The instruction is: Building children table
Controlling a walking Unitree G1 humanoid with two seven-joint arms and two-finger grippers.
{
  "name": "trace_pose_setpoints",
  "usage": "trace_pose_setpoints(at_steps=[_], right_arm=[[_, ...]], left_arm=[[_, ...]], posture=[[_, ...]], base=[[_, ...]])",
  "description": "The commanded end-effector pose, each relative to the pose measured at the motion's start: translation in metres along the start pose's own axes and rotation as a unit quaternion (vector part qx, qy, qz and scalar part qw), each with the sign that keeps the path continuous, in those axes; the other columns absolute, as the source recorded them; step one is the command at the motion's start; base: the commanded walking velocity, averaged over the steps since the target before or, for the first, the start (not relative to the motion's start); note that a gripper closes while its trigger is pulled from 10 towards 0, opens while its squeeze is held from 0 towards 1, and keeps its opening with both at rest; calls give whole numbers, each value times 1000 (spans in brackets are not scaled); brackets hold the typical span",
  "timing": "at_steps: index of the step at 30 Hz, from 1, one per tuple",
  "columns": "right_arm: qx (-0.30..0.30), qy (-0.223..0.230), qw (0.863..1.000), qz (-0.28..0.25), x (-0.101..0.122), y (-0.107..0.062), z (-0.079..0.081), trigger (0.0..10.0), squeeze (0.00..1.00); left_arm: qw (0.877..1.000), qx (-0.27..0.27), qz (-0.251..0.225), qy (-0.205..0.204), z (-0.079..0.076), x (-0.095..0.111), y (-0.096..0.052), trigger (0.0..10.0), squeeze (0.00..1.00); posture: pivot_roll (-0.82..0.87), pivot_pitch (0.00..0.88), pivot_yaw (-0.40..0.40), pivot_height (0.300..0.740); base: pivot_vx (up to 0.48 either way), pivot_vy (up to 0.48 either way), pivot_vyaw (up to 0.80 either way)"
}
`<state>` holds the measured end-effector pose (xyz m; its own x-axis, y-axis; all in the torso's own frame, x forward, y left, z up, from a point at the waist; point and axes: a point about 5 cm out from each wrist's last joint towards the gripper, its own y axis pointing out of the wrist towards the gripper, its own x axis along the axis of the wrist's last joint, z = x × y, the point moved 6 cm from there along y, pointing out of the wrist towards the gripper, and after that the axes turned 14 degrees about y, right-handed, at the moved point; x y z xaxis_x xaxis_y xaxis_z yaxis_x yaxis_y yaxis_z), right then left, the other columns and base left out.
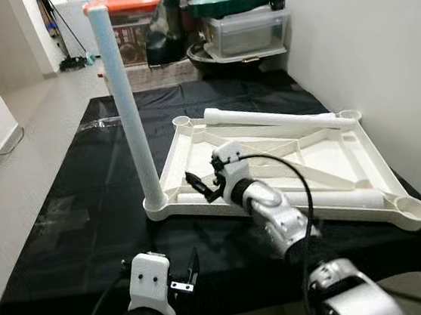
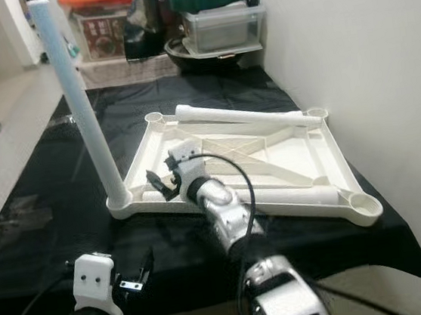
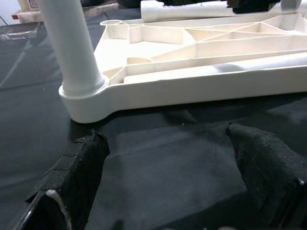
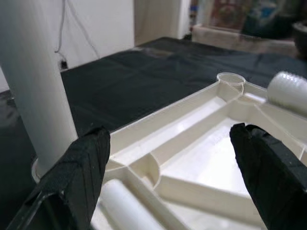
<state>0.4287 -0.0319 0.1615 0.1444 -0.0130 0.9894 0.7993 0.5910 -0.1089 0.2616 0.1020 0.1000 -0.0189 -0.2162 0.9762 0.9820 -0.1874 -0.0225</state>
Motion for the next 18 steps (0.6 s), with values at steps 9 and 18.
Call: trace_pose_setpoints(at_steps=[9,18], right_arm=[[148,-89,973,153,-1,1,17,10000,0],[221,-142,927,268,-34,-15,24,10000,0]], left_arm=[[1000,-3,3,-7,-8,7,-10,10000,0],[1000,0,-3,-14,-11,16,-15,10000,0]], posture=[[-9,73,-31,740],[-18,117,-41,740]], base=[[0,0,0],[0,0,0]])
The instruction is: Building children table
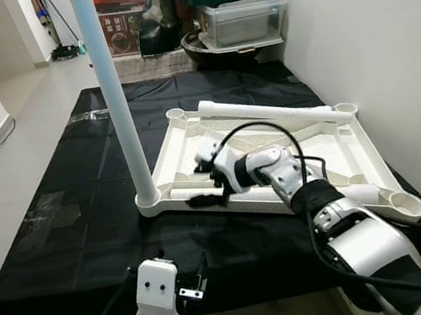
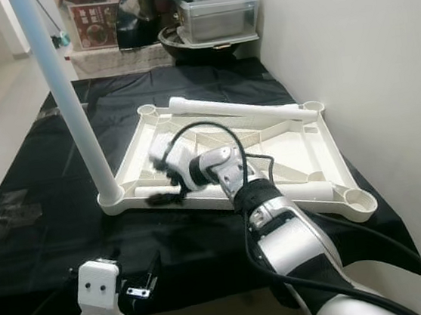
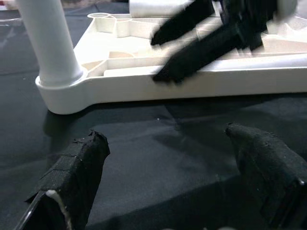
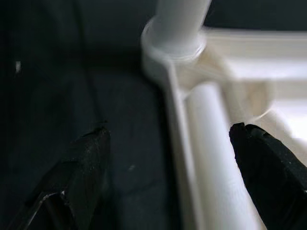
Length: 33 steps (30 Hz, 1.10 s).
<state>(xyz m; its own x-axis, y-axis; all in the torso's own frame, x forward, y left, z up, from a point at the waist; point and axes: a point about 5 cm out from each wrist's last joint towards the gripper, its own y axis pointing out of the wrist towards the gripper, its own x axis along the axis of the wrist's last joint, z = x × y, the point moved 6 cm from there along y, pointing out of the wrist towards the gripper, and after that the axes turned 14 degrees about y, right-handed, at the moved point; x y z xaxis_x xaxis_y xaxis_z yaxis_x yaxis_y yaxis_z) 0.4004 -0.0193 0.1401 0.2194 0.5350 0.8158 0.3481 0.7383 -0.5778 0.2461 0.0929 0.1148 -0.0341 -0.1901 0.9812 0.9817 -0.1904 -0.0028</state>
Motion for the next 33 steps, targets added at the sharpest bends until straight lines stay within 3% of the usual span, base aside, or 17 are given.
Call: trace_pose_setpoints(at_steps=[1,6,13,14,15,16,17,26,33], right_arm=[[5,6,1000,16,-9,3,2,10000,0],[0,11,998,61,-21,11,4,10000,0],[-21,4,996,84,-26,9,-1,10000,0],[-21,-1,996,88,-26,9,-1,8235,0],[-19,-9,996,90,-24,9,-1,1490,0],[-19,-9,996,90,-24,9,-1,1490,0],[-18,-19,996,90,-22,9,-1,0,0],[-31,-51,997,45,11,15,1,0,0],[-7,-83,996,25,30,19,13,0,0]], left_arm=[[1000,-1,7,-3,-2,-1,-1,10000,0],[1000,1,8,-8,-7,5,-4,10000,0],[1000,-1,9,-13,-11,8,-7,10000,0],[1000,-1,10,-14,-11,8,-7,10000,0],[1000,-1,10,-15,-11,8,-8,10000,0],[1000,-1,10,-15,-11,8,-8,10000,0],[1000,-1,11,-15,-12,8,-8,10000,0],[1000,-1,15,-14,-13,7,-6,10000,0],[1000,-1,14,-13,-13,6,-4,10000,0]], posture=[[-18,117,-41,740],[-21,144,-48,740],[-26,163,-61,740],[-27,168,-63,740],[-28,167,-65,740],[-28,167,-65,740],[-32,168,-66,740],[-38,148,-73,740],[-43,133,-76,740]], base=[[0,0,0],[0,0,0],[0,0,0],[0,0,0],[0,0,0],[0,0,0],[0,0,0],[0,0,0],[0,0,0]])
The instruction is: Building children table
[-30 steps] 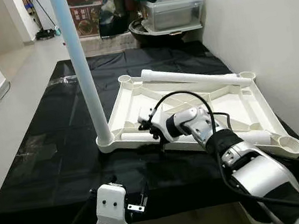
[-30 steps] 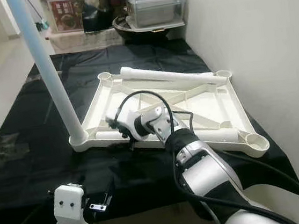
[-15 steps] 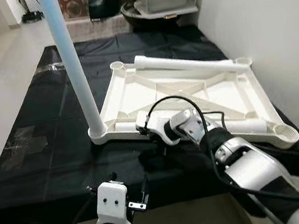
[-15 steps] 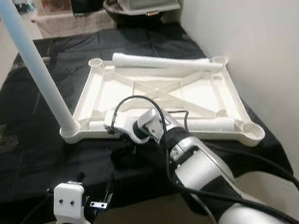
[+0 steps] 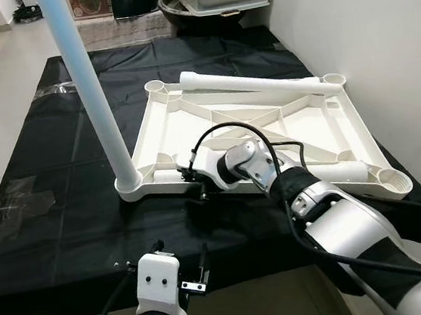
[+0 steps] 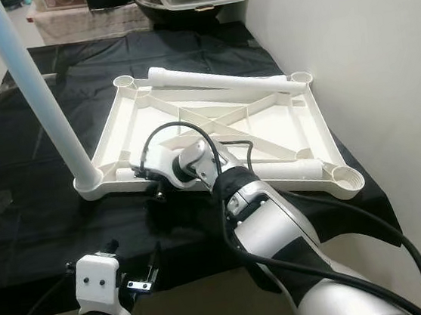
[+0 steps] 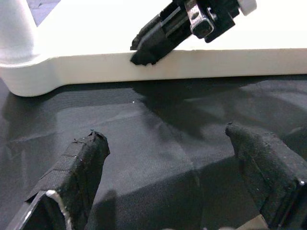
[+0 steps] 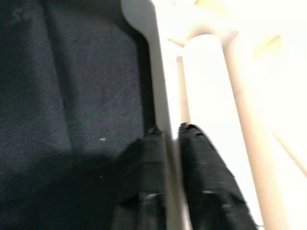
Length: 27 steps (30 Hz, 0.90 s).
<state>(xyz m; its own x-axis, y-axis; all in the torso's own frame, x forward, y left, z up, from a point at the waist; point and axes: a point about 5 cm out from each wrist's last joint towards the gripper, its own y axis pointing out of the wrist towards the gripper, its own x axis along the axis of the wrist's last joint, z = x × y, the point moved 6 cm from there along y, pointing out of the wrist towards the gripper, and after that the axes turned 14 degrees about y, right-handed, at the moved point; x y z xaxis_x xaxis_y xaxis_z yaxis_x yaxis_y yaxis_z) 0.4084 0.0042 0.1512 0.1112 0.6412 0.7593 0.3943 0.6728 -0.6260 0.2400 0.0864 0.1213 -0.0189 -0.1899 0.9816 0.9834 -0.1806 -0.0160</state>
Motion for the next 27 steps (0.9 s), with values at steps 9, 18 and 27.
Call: trace_pose_setpoints(at_steps=[9,18,27], right_arm=[[88,-47,995,-7,17,14,37,0,0],[85,-33,996,0,14,18,39,10000,239],[62,-18,998,20,7,19,33,10000,0]], left_arm=[[1000,-7,6,-11,-9,-3,3,10000,0],[1000,-8,7,-12,-10,-3,3,10000,0],[1000,-8,7,-12,-10,-2,3,10000,0]], posture=[[-39,121,-83,740],[-41,118,-81,740],[-41,125,-81,740]], base=[[0,0,0],[0,0,0],[0,0,0]])
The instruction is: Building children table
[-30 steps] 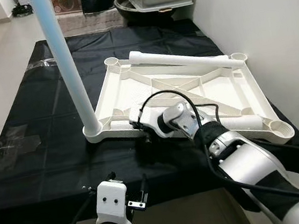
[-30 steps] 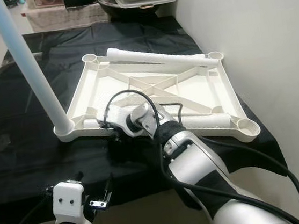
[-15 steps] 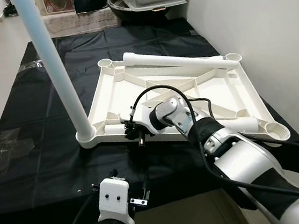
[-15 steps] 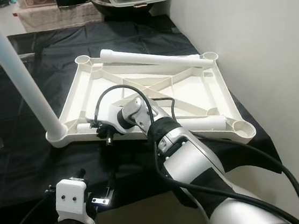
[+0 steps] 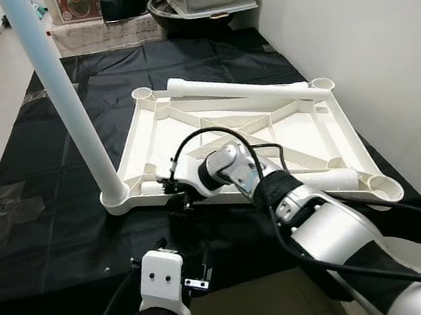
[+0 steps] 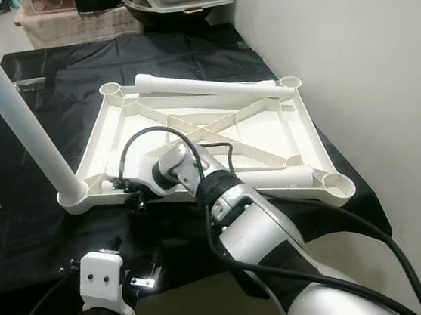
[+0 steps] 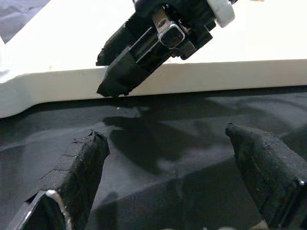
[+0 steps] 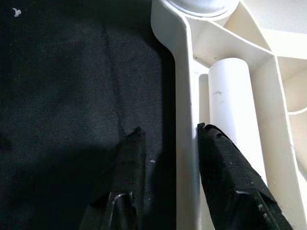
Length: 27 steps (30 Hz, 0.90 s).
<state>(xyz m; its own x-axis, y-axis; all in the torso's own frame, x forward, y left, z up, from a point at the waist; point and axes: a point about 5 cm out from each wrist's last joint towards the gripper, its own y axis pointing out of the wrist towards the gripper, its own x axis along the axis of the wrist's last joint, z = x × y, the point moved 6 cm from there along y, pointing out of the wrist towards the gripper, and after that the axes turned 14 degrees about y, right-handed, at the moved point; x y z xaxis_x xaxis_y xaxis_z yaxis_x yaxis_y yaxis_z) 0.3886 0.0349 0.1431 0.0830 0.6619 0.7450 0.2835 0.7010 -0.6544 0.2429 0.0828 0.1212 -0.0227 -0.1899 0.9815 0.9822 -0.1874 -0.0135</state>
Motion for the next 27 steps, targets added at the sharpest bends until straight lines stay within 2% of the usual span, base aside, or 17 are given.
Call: trace_pose_setpoints(at_steps=[1,3,4,7,8,9,18,19,24,27], right_arm=[[5,-5,1000,23,-8,2,3,10000,0],[6,-8,999,30,-11,3,3,10000,0],[5,-12,999,42,-15,4,3,3294,0],[5,-14,999,50,-18,4,3,3294,0],[-5,-19,998,60,-22,4,1,7569,0],[-14,-23,997,69,-26,4,-1,10000,0],[-29,-20,995,90,-37,4,-4,10000,0],[-24,-27,995,94,-38,5,-3,0,0],[-16,-37,995,95,-38,5,-1,0,0],[-6,-44,996,77,-26,7,3,0,0]], left_arm=[[1000,-5,9,-13,-7,-2,-1,10000,0],[1000,-5,9,-13,-7,-2,0,10000,0],[1000,-4,9,-13,-6,-2,0,10000,0],[1000,-4,9,-13,-6,-2,0,10000,0],[1000,-4,9,-14,-7,-2,0,10000,0],[1000,-4,9,-14,-7,-1,0,10000,0],[1000,-3,9,-16,-8,0,0,10000,0],[1000,-2,10,-17,-8,0,0,10000,0],[1000,-2,10,-18,-8,0,0,10000,0],[1000,-1,11,-19,-8,-1,0,10000,0]], posture=[[-42,134,-82,740],[-42,134,-82,740],[-42,134,-82,740],[-42,134,-82,740],[-46,140,-83,740],[-46,140,-83,740],[-50,149,-88,740],[-50,149,-88,740],[-52,153,-90,740],[-52,153,-90,740]], base=[[0,0,0],[0,0,0],[0,0,0],[0,0,0],[0,0,0],[0,0,0],[0,0,0],[0,0,0],[0,0,0],[0,0,0]])
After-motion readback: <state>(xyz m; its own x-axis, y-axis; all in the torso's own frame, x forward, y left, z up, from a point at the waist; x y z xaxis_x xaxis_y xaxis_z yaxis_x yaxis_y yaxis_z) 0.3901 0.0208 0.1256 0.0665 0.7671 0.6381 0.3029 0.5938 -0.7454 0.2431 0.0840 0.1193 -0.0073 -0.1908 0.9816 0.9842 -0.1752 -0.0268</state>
